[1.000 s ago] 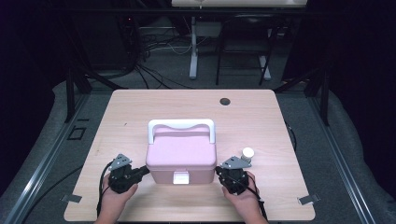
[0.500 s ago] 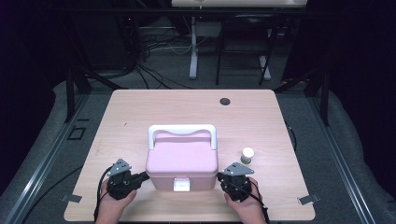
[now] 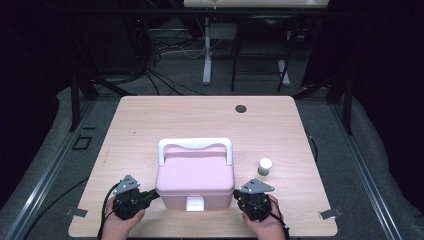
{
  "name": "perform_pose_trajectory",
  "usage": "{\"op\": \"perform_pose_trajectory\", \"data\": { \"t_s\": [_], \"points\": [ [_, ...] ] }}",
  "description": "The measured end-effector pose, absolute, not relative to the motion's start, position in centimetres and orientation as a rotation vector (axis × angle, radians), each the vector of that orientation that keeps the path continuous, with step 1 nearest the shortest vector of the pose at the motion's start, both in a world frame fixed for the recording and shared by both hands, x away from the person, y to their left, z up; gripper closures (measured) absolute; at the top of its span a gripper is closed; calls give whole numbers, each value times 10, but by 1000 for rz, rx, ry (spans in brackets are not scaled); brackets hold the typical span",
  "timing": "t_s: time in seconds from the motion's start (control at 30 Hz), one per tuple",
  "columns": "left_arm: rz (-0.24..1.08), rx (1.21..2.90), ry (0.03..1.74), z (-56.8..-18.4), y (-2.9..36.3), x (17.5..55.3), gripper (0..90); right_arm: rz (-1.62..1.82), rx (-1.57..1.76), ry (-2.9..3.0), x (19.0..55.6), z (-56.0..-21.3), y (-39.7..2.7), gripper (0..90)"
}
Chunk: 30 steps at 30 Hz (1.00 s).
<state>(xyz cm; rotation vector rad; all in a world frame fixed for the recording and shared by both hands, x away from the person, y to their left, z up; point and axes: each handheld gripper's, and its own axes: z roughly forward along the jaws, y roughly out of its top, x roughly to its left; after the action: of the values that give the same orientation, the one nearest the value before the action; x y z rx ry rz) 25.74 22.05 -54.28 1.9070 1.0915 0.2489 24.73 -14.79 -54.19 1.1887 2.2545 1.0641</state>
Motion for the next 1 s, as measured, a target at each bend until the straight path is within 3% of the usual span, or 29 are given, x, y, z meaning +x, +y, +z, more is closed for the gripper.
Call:
{"op": "perform_pose_trajectory", "data": {
  "t_s": [0.77,0.87,1.0],
  "points": [
    [225,1913,1071,-543,221,248,900,1088,1207,2269,232,-543,-153,896],
    [217,1916,1077,-543,222,249,895,1099,1210,2262,233,-543,-155,855],
    [191,1881,1096,-543,228,255,791,1100,1213,2235,237,-543,-157,763]
  ]
}}
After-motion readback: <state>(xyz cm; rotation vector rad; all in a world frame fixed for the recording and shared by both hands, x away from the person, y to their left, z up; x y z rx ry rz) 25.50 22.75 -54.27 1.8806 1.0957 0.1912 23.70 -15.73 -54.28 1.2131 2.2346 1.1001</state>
